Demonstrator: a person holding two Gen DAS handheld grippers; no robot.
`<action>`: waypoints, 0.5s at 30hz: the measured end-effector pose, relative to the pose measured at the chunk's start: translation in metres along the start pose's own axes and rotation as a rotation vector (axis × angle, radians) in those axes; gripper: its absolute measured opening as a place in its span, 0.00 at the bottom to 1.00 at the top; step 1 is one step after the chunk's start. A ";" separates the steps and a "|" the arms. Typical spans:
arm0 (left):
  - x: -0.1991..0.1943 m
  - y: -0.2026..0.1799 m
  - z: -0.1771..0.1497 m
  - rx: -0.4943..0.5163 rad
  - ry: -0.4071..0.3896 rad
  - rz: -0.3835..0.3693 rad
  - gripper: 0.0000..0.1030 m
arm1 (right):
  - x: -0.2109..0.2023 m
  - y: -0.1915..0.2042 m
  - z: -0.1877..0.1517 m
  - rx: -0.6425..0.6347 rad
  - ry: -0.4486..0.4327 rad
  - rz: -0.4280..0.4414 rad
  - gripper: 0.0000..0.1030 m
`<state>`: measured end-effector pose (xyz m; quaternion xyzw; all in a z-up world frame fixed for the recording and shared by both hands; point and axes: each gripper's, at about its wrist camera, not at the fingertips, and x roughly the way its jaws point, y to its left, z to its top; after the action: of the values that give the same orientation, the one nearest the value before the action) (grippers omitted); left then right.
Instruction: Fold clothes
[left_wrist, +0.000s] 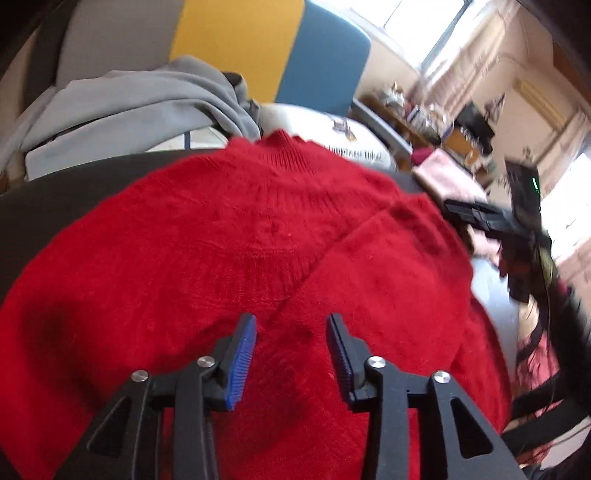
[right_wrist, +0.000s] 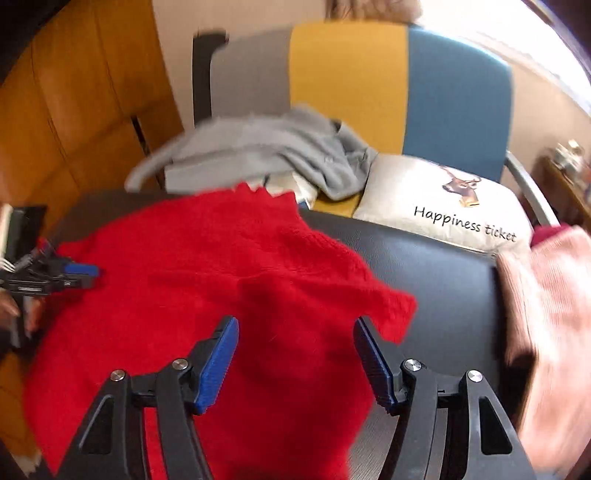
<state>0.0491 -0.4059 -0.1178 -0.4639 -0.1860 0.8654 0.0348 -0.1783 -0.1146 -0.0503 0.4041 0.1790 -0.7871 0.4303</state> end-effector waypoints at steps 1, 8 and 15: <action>0.005 -0.003 0.001 0.027 0.023 0.001 0.44 | 0.009 -0.002 0.005 -0.009 0.022 -0.018 0.68; 0.011 -0.015 0.005 0.126 0.037 0.072 0.07 | 0.069 -0.016 0.019 -0.093 0.185 -0.086 0.66; -0.011 -0.025 0.005 0.101 -0.088 0.110 0.06 | 0.056 0.001 0.010 -0.148 0.138 -0.135 0.06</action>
<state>0.0480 -0.3864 -0.0976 -0.4327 -0.1177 0.8938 0.0024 -0.1992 -0.1515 -0.0889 0.4115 0.2924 -0.7693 0.3917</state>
